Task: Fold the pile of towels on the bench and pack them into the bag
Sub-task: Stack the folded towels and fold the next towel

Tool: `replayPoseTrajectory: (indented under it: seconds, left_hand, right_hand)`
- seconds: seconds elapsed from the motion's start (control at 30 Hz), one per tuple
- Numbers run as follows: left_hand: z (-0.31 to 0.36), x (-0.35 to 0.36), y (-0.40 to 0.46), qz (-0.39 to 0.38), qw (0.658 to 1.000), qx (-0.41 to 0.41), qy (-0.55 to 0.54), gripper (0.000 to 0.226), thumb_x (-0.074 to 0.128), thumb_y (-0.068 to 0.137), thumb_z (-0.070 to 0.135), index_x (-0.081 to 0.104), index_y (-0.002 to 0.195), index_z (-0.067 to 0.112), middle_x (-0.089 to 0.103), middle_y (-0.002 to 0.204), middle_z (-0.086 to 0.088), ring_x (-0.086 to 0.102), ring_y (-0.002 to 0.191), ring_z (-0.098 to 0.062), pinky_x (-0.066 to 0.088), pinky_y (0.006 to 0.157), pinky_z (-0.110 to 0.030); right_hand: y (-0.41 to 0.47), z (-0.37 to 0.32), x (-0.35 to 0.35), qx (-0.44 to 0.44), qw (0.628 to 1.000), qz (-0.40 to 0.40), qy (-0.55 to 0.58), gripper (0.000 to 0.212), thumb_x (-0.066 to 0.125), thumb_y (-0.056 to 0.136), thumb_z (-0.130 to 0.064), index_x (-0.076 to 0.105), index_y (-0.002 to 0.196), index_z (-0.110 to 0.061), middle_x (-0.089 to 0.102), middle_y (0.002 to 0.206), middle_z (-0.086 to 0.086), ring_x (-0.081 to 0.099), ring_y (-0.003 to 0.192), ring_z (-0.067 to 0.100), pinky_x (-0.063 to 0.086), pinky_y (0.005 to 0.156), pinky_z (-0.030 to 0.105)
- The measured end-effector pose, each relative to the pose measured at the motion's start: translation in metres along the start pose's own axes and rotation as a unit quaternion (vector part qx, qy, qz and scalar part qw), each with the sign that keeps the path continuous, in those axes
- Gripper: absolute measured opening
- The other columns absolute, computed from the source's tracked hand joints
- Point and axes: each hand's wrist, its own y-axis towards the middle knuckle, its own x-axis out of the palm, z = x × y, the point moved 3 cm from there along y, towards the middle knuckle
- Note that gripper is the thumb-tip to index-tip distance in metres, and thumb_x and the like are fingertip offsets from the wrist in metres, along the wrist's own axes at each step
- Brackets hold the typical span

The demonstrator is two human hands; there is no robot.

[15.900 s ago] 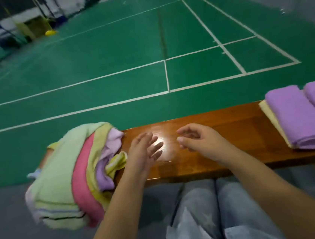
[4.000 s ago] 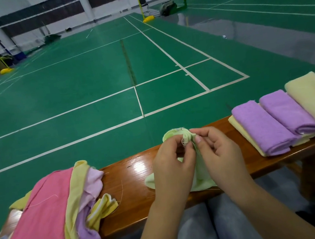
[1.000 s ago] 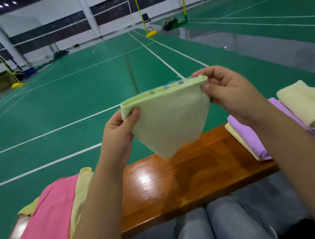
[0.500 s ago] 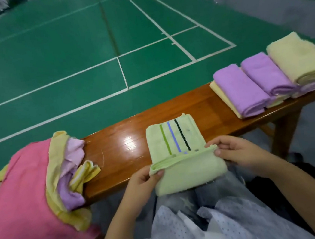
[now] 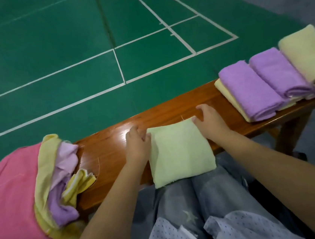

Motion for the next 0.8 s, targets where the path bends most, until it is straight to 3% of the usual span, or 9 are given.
replayPoseTrajectory:
  seconds: [0.07, 0.13, 0.2, 0.23, 0.3, 0.47, 0.63, 0.7, 0.8]
  left_hand:
    - [-0.001, -0.001, -0.019, 0.027, 0.984, 0.157, 0.083, 0.06, 0.057, 0.093, 0.04, 0.037, 0.144, 0.015, 0.034, 0.152, -0.004, 0.034, 0.137, -0.02, 0.03, 0.111, -0.034]
    - [-0.011, 0.01, -0.047, -0.055, 0.927, 0.335, 0.16, 0.074, 0.053, 0.087, 0.06, 0.032, 0.147, 0.021, 0.025, 0.157, -0.001, 0.023, 0.143, -0.019, 0.022, 0.115, -0.039]
    - [-0.037, 0.025, -0.063, -0.164, 0.856, 0.411, 0.267, 0.087, 0.048, 0.083, 0.07, 0.011, 0.152, 0.033, 0.006, 0.162, 0.005, 0.002, 0.149, -0.015, 0.01, 0.119, -0.045]
    - [-0.051, 0.029, -0.064, -0.191, 0.837, 0.412, 0.306, 0.09, 0.05, 0.082, 0.067, -0.002, 0.151, 0.04, -0.003, 0.161, 0.009, -0.008, 0.148, -0.012, 0.004, 0.12, -0.047]
    - [-0.072, 0.029, -0.056, -0.184, 0.834, 0.402, 0.331, 0.1, 0.061, 0.084, 0.051, -0.016, 0.148, 0.045, -0.01, 0.16, 0.013, -0.013, 0.147, -0.01, 0.0, 0.119, -0.048]
    - [-0.086, 0.019, -0.044, -0.164, 0.851, 0.39, 0.311, 0.105, 0.071, 0.084, 0.024, -0.009, 0.149, 0.047, -0.001, 0.16, 0.014, 0.0, 0.147, -0.009, -0.002, 0.117, -0.041]
    - [-0.07, 0.009, -0.049, -0.217, 0.894, 0.327, 0.217, 0.072, 0.055, 0.087, 0.051, 0.014, 0.146, 0.047, 0.002, 0.156, 0.021, -0.006, 0.144, 0.002, -0.011, 0.117, -0.034]
    - [-0.06, 0.0, -0.051, -0.249, 0.921, 0.265, 0.138, 0.061, 0.058, 0.087, 0.048, 0.031, 0.142, 0.046, 0.014, 0.154, 0.023, 0.002, 0.144, 0.004, -0.009, 0.118, -0.034]
    - [-0.051, -0.01, -0.054, -0.28, 0.948, 0.151, -0.004, 0.037, 0.055, 0.094, 0.037, 0.046, 0.127, 0.048, 0.03, 0.135, 0.041, 0.017, 0.133, 0.017, -0.004, 0.121, -0.034]
  right_hand:
    - [-0.014, 0.002, 0.002, -0.105, 0.994, 0.018, -0.036, 0.042, 0.053, 0.096, -0.029, 0.045, 0.137, -0.021, 0.041, 0.145, -0.002, 0.037, 0.134, 0.017, 0.029, 0.103, 0.025]
    - [-0.034, 0.01, 0.012, -0.224, 0.971, -0.045, -0.062, 0.042, 0.054, 0.094, -0.04, 0.052, 0.132, -0.022, 0.042, 0.146, -0.005, 0.034, 0.136, 0.014, 0.023, 0.109, 0.024]
    - [-0.048, 0.03, 0.026, -0.29, 0.936, -0.135, -0.146, 0.055, 0.051, 0.085, -0.056, 0.056, 0.13, -0.024, 0.042, 0.147, -0.006, 0.032, 0.139, 0.012, 0.026, 0.115, 0.036]
    - [-0.051, 0.042, 0.032, -0.313, 0.916, -0.159, -0.193, 0.062, 0.052, 0.082, -0.06, 0.053, 0.133, -0.026, 0.039, 0.149, -0.007, 0.028, 0.141, 0.01, 0.025, 0.115, 0.041]
    - [-0.053, 0.059, 0.037, -0.353, 0.886, -0.166, -0.25, 0.076, 0.065, 0.075, -0.059, 0.043, 0.14, -0.028, 0.03, 0.154, -0.007, 0.016, 0.143, 0.006, 0.016, 0.118, 0.045]
    - [-0.055, 0.064, 0.04, -0.402, 0.837, -0.147, -0.341, 0.108, 0.079, 0.054, -0.062, 0.033, 0.144, -0.026, 0.03, 0.155, 0.0, 0.019, 0.142, 0.016, 0.001, 0.115, 0.042]
    - [-0.069, 0.061, 0.036, -0.426, 0.849, -0.076, -0.302, 0.086, 0.084, 0.059, -0.029, 0.045, 0.135, -0.021, 0.045, 0.145, 0.006, 0.04, 0.135, 0.023, 0.01, 0.113, 0.052]
    - [-0.076, 0.064, 0.035, -0.424, 0.857, -0.046, -0.289, 0.079, 0.082, 0.059, -0.02, 0.047, 0.13, -0.021, 0.049, 0.142, 0.006, 0.042, 0.134, 0.022, 0.012, 0.111, 0.054]
    - [-0.085, 0.068, 0.035, -0.411, 0.865, -0.025, -0.288, 0.082, 0.086, 0.057, -0.027, 0.047, 0.129, -0.02, 0.05, 0.141, 0.006, 0.037, 0.134, 0.018, 0.012, 0.109, 0.053]
